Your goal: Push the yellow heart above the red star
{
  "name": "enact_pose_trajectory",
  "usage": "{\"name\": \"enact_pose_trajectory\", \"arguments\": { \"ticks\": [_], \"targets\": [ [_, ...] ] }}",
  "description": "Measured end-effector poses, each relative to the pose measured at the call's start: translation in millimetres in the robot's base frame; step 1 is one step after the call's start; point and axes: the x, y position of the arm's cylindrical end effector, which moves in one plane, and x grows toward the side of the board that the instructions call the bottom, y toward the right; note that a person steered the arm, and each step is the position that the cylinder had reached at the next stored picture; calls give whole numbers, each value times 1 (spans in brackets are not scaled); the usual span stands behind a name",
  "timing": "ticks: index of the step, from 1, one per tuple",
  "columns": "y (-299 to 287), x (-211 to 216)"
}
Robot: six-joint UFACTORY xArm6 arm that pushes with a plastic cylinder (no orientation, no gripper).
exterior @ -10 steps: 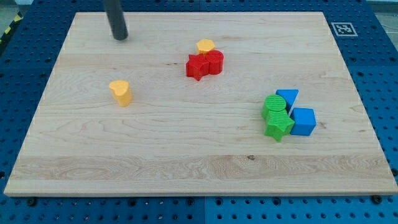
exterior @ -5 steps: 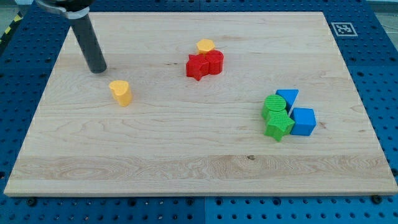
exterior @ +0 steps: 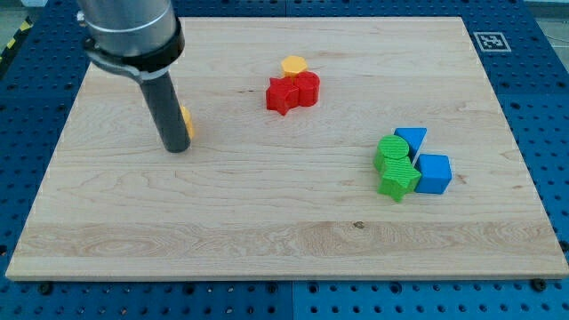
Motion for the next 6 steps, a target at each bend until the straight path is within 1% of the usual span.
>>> {"name": "enact_pose_trajectory", "arguments": {
  "ticks": [1,2,3,4,6],
  "targets": [
    [-9,-20],
    [-28,-22],
    [-36,-35],
    [-1,-43],
    [35,-44]
  ]
}}
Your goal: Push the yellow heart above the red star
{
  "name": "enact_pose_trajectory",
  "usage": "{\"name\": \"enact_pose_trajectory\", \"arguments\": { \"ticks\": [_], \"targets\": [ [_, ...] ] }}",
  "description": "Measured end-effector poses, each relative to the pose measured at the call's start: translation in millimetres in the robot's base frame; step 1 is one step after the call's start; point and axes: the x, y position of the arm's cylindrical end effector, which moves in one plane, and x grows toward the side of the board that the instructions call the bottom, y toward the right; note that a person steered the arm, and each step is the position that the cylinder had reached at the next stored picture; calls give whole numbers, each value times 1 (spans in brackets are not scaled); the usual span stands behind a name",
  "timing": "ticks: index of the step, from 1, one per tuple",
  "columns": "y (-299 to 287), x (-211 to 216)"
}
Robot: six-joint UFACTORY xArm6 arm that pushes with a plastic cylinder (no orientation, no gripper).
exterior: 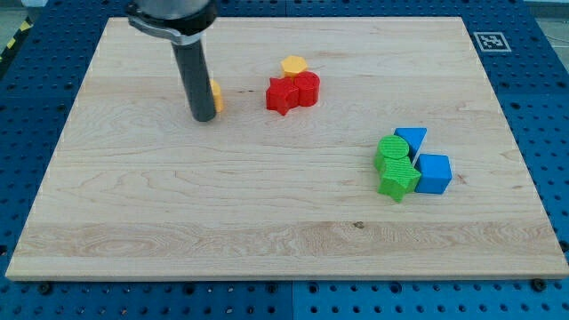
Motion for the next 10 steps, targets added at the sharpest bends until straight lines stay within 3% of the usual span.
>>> {"name": "enact_pose_trajectory", "arguments": {
  "ticks": [4,6,8,10],
  "targets": [
    [-26,-28],
    [12,-45],
    [-28,-70],
    [20,-71]
  ]
}}
